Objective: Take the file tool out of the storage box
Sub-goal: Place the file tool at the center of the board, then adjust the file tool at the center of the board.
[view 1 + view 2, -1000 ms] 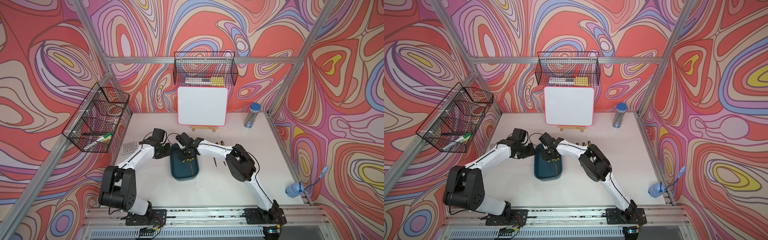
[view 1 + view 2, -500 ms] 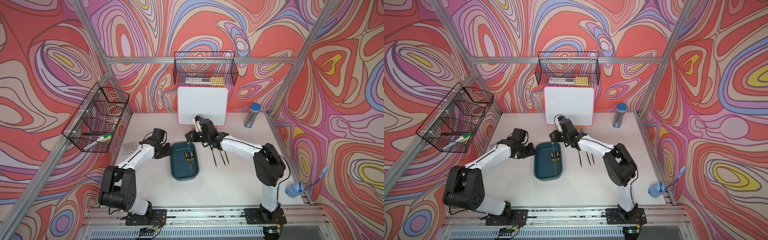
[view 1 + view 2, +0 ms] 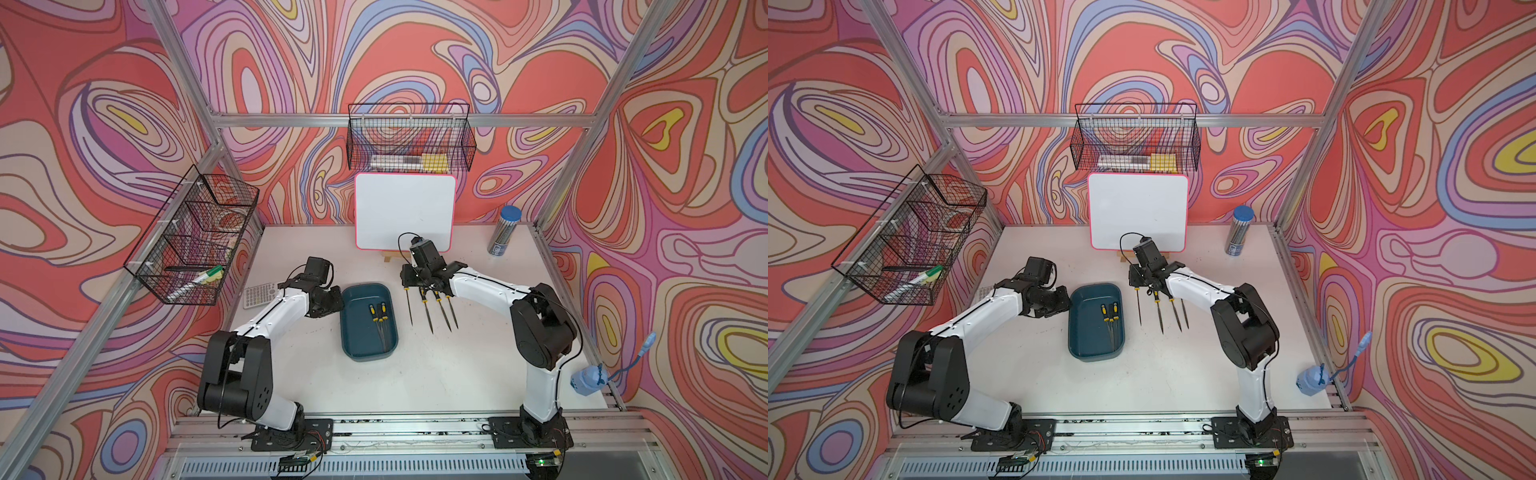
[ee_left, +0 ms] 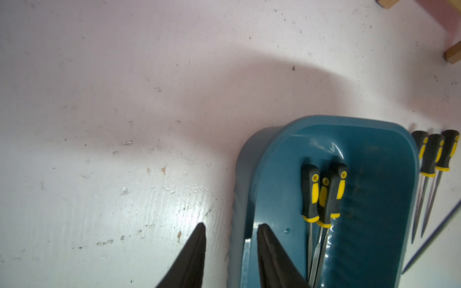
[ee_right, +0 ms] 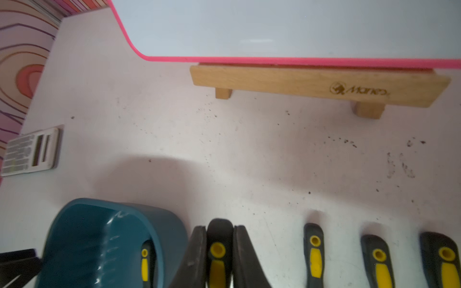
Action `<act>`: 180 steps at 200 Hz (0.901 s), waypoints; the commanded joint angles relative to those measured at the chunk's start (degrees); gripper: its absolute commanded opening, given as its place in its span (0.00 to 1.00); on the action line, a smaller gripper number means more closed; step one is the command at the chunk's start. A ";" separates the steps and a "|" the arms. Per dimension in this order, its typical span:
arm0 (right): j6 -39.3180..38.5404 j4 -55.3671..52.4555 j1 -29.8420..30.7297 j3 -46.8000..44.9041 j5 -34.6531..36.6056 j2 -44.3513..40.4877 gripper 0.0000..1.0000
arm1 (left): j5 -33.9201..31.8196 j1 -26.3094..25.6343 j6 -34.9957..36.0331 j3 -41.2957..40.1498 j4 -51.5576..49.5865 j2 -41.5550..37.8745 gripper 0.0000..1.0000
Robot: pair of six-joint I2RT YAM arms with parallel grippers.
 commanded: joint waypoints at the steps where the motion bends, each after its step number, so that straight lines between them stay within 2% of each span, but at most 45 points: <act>1: -1.47 -3.74 0.17 0.76 3.90 2.19 0.12 | -0.40 0.38 1.14 -0.17 -0.65 0.00 0.39; 74: -2.22 -6.30 0.05 1.21 6.95 7.13 0.12 | -0.27 0.38 1.28 0.11 -1.04 0.09 0.39; 180: -4.27 -8.95 -0.61 0.46 8.73 7.86 0.12 | -0.57 0.38 1.44 0.11 -1.25 -0.05 0.39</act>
